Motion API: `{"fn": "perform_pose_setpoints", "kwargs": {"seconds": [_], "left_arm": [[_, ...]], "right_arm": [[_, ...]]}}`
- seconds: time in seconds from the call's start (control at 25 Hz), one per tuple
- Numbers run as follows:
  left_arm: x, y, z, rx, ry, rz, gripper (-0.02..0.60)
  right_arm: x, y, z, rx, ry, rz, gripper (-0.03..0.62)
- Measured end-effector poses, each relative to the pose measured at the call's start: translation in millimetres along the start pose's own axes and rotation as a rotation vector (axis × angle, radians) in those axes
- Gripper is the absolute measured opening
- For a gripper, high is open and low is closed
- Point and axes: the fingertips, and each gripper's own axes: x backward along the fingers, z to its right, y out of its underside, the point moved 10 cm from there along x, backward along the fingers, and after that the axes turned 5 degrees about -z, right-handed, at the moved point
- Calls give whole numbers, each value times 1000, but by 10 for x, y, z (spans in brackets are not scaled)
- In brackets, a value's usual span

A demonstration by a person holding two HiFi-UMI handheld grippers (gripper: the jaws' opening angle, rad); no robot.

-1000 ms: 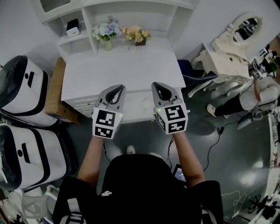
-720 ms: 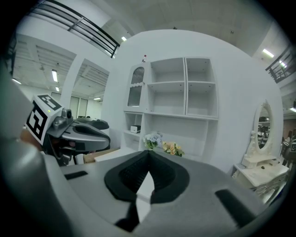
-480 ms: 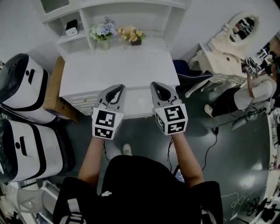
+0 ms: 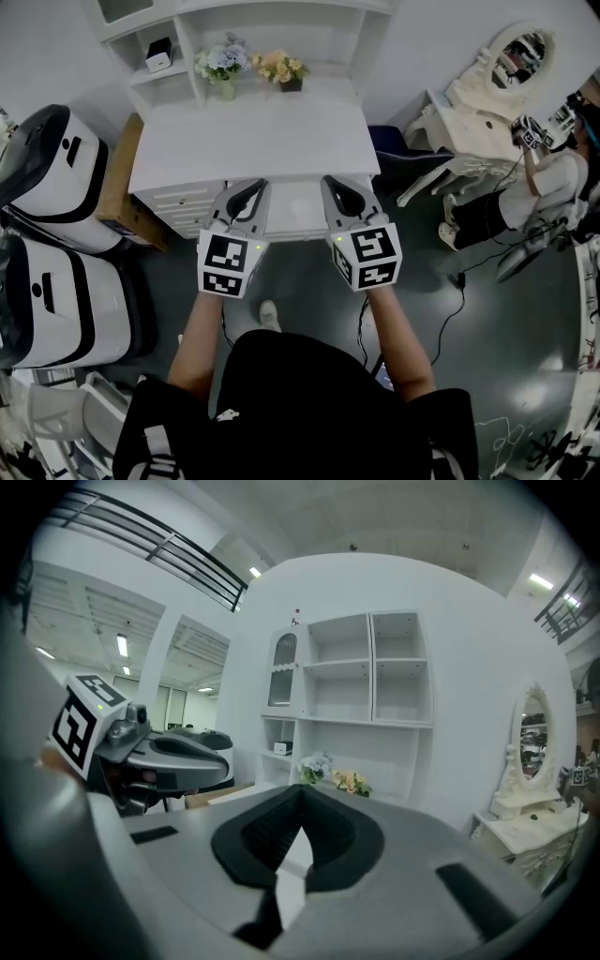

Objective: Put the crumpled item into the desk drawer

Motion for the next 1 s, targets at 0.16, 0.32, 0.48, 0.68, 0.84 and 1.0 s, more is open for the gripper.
{"fn": "perform_pose_setpoints", "kwargs": {"seconds": [0.16,0.32,0.48,0.68,0.84,1.0], "left_arm": [[108,13,198,-1,-2,-11,11],[239,20,366,-2,-8,-12,11],[387,10,508,-3,-15,-6,11],[593,-1,661,-7,-33,2,11],[739,0,769,-5,-40,9,11],[861,33,876,-2,-43,12,11]], "right_arm": [[206,58,2,-5,-5,3,-5],[390,106,-24,-1,-9,6,-5],[560,129,-67,3,-13,14,-5],[757,157,-168,13,-27,27,-5],[902,172,-247,16,-31,33,-5],[1044,207,-307,20,-31,39,-5]]}}
